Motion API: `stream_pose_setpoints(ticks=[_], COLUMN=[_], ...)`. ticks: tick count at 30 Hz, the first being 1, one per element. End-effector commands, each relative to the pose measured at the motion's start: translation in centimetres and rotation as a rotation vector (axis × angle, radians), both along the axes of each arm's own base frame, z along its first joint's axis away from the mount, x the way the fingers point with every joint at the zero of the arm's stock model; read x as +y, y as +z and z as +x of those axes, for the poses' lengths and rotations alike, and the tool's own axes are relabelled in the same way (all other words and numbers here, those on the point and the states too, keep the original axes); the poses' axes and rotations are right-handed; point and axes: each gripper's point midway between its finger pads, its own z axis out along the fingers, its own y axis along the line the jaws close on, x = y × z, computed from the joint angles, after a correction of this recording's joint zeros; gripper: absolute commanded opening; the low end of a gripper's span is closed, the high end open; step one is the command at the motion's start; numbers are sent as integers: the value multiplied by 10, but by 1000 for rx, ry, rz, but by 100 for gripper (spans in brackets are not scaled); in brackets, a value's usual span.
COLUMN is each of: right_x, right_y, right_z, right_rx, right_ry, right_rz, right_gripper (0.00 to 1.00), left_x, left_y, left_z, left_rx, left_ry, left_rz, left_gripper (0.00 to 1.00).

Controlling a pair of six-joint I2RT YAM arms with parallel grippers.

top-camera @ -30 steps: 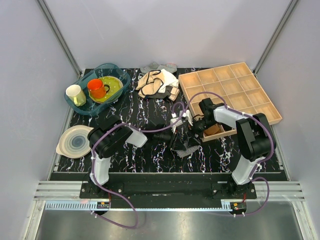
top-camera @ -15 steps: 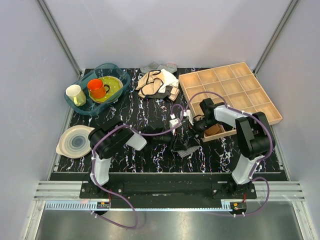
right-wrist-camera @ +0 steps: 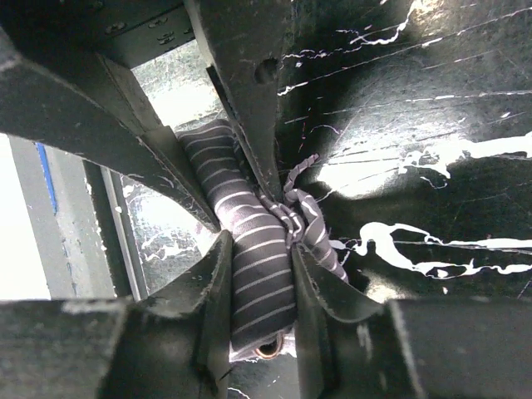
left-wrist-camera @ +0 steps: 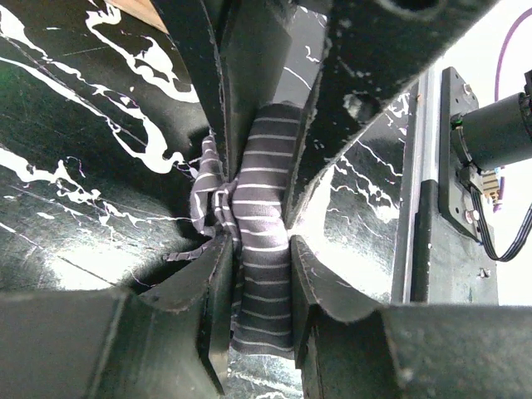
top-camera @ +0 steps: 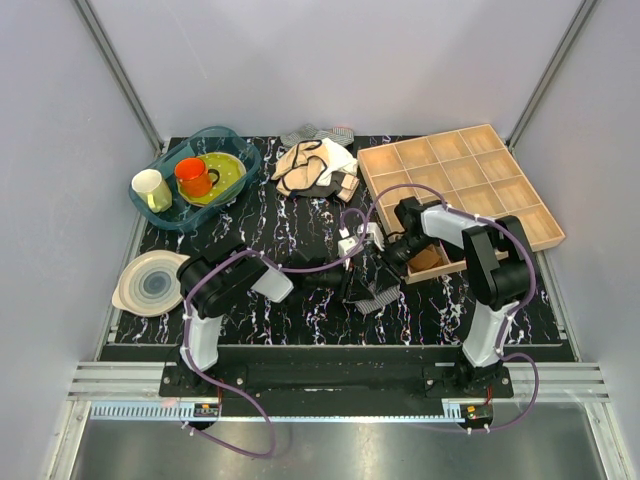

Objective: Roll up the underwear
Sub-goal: Roll the underwear to the center of the board.

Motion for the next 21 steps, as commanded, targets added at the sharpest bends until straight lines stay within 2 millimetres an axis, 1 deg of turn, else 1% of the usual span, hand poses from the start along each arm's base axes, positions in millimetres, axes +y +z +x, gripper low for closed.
stream_pose_setpoints(ticks=[1,4,6,7,8,9,10,11,13,14,16,17,18,19,20,21], right_x=[-28,-25,-21,-20,-19,-16,-15,-14,-11,-9,-6,-5,-2,0,3,5], right_y=[-25,-24,-23,-21,-20,-17,-14,-13,-8,-6,0,3,8,13,17,21], right_z=[-29,-33,-35,-35,-35,-36,-35,-36,-34,-33,-31,-31,-29,-27,-24,-22], right_rx=[98,121,122,119,121,123,110,109,92,86,72,73,68,60,59,60], right_ry=[101,113,119,120,119,119,121,119,115,112,107,99,93,87,74,66], right_rz=[-186,-154,-129,-119,-110,-88,-77,-68,-47,-41,-21,-15,2,12,16,29], right_gripper=[26,17,13,11,8,6,0,0,0,0,0,0,0,0,0,0], left_x=[55,55,60,59,65,68,69,74,80,83,91,93,98,100,107,107], left_y=[-90,-85,-82,-73,-73,-71,-62,-63,-56,-44,-35,-17,-13,-3,0,24], left_z=[-3,1,4,8,8,13,19,17,22,24,23,23,21,21,17,19], left_rx=[56,36,16,-6,-10,-31,-58,-67,-98,-120,-144,-168,-178,-192,-189,-230], left_ry=[115,125,145,156,168,193,205,193,215,221,241,247,253,259,258,276], left_rz=[339,331,337,324,339,356,359,397,420,419,431,415,423,413,432,393], left_gripper=[25,27,36,43,55,98,99,99,99,99,99,99,99,99,99,99])
